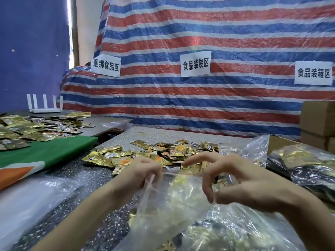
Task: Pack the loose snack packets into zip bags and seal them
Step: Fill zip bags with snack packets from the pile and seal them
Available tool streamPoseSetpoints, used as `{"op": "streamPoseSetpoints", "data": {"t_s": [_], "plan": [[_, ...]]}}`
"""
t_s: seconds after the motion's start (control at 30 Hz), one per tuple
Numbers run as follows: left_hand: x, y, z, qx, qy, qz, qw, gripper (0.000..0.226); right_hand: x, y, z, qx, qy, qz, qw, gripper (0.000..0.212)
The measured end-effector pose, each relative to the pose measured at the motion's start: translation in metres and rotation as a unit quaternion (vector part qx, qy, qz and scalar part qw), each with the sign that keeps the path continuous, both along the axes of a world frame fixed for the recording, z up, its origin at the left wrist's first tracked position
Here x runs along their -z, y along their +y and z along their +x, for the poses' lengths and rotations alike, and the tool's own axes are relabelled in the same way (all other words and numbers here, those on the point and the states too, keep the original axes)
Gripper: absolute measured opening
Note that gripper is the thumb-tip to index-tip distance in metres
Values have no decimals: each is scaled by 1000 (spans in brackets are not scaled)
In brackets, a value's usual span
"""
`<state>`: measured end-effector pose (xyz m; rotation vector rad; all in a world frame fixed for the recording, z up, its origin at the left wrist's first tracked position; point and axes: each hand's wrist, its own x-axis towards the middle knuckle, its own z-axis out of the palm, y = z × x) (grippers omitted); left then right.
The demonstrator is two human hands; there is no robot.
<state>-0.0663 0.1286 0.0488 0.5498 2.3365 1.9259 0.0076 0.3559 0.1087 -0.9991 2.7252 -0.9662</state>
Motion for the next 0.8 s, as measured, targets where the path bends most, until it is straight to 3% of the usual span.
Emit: {"op": "streamPoseSetpoints", "data": {"t_s": [0.07,0.2,0.27,0.33,0.4,0.43,0.53,0.63,0.73,0.8], "plan": [[-6,-10,-5,40,64,25,997,28,-2,4,1,-3,-14,-31,999,9],[2,-27,-41,153,-11,123,981,48,-2,3,2,19,-11,-19,1000,10],[15,-25,-65,60,-31,150,986,48,-1,1,1,35,-3,8,999,11],[37,-19,-97,-157,17,80,984,26,-1,-1,0,49,-1,31,998,12],[65,-14,-124,-328,52,-55,942,3,-1,-3,0,52,-4,49,997,11],[79,-12,-134,-361,56,-127,922,16,-1,-4,0,51,-5,53,997,11],[110,-11,-164,-354,77,-290,886,53,-2,-7,0,48,-2,53,997,10],[118,-4,-183,-341,86,-385,853,77,-4,-9,0,40,10,66,997,11],[119,-2,-195,-360,101,-441,816,58,-4,-13,0,39,26,72,996,15],[118,-1,-198,-384,110,-419,815,41,-2,-14,0,41,47,66,996,18]]}}
